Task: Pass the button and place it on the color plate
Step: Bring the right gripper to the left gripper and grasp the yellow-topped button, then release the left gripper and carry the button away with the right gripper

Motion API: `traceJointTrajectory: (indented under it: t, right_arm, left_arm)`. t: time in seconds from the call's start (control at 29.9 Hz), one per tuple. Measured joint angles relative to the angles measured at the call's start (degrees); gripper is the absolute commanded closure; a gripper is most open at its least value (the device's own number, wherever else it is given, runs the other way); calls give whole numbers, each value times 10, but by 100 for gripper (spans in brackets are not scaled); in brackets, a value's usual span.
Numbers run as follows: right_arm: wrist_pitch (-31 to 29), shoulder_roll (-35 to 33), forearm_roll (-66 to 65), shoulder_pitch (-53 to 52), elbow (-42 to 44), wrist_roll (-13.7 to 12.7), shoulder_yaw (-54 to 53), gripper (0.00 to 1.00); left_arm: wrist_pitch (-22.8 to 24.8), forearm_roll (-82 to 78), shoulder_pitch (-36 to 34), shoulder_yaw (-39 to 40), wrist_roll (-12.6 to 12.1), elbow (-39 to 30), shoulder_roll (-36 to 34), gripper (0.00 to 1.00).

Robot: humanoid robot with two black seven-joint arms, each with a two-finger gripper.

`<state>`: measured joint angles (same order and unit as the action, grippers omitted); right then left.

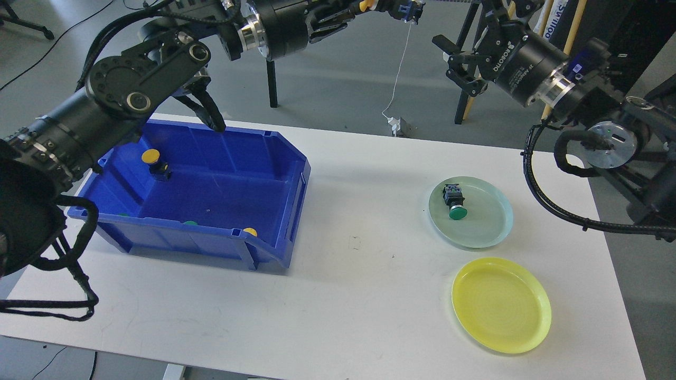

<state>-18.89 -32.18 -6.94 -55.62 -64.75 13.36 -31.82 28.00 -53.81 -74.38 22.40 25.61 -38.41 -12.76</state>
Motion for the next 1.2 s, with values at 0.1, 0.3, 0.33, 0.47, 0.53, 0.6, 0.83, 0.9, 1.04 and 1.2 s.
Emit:
traceJointTrajectory:
  t: [0.1,0.3,0.33,0.47,0.53,0.6,0.83,0.9,1.04,1.2]
  right_arm:
    - [0,1,9,-6,-1,-2,1,14]
    - [0,26,10,-27,2,-4,6,14]
    - [0,31,10,-30,4,-4,7,15]
    - [0,44,8,-36,8,-5,10,17]
    - [1,46,8,-37,8,-5,10,20]
    - [1,46,6,-37,8,-5,10,25]
    - [-2,46,3,-35,6,-5,11,68]
    - [-6,46,1,-35,6,-5,11,83]
    - [-9,46,0,-35,6,-12,11,92]
    - [-10,46,0,-36,7,-16,11,94]
  left_arm:
    - [0,-1,0,-1,3,0,1,79]
    - [0,0,0,0,4,0,0,79]
    - [0,0,0,1,4,0,0,79]
    - [0,0,0,2,4,0,2,79]
    - [0,0,0,2,4,0,2,79]
    - [0,1,0,3,5,0,3,79]
    - [0,4,0,4,5,0,4,79]
    - [0,4,0,5,4,0,4,79]
    - [0,4,0,5,4,0,4,79]
    - [0,3,0,5,4,0,5,75]
